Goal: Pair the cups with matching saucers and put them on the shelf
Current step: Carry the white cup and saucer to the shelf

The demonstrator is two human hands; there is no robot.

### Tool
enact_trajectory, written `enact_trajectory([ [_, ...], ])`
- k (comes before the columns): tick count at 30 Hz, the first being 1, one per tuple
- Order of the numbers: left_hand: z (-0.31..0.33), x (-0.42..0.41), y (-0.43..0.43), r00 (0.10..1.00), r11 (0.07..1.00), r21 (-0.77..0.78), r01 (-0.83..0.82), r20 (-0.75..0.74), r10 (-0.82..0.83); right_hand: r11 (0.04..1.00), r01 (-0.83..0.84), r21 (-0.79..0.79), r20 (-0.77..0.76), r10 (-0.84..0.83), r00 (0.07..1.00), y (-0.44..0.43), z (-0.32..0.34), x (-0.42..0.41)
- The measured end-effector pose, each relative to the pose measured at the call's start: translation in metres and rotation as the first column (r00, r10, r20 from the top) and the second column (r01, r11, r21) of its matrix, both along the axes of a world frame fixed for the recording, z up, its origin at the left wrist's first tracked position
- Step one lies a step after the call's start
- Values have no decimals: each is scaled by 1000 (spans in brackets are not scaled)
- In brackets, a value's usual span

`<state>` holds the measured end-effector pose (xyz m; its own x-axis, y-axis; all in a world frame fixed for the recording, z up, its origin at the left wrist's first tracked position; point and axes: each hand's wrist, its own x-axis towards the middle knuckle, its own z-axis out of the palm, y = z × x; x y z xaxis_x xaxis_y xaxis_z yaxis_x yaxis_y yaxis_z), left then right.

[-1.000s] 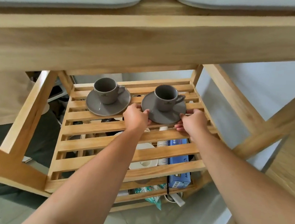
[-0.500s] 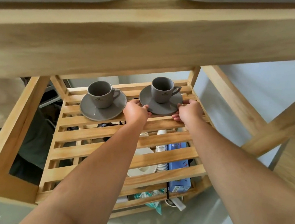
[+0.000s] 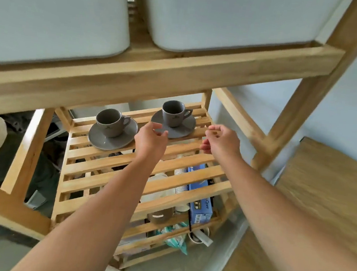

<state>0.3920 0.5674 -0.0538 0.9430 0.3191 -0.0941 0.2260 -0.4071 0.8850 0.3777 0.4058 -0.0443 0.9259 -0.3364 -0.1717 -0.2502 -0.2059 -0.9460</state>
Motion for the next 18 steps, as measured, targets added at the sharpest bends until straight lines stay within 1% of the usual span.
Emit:
enact_trajectory([
  [2, 19, -32, -10, 998, 999, 2, 49, 48, -49, 999, -12, 43, 44, 10, 999, -11, 18, -36],
  [5, 43, -85, -33, 984, 986, -55, 155, 100, -149, 996, 2, 87, 105, -11, 994, -35, 40, -97],
  [8, 55, -138, -67, 954, 955, -63, 289, 105, -282, 990, 36, 134, 138, -55, 989, -63, 47, -172],
  [10, 55, -175, -95, 922, 922, -62, 383, 83, -378, 988, 79, 130, 139, -97, 985, -85, 46, -229],
  [14, 40, -240, -160, 821, 818, -71, 570, 16, -571, 973, 217, 75, 68, -223, 973, -137, 35, -341],
  [18, 24, -290, -224, 686, 689, -102, 717, -71, -724, 913, 404, 55, -24, -404, 915, -193, 21, -426],
])
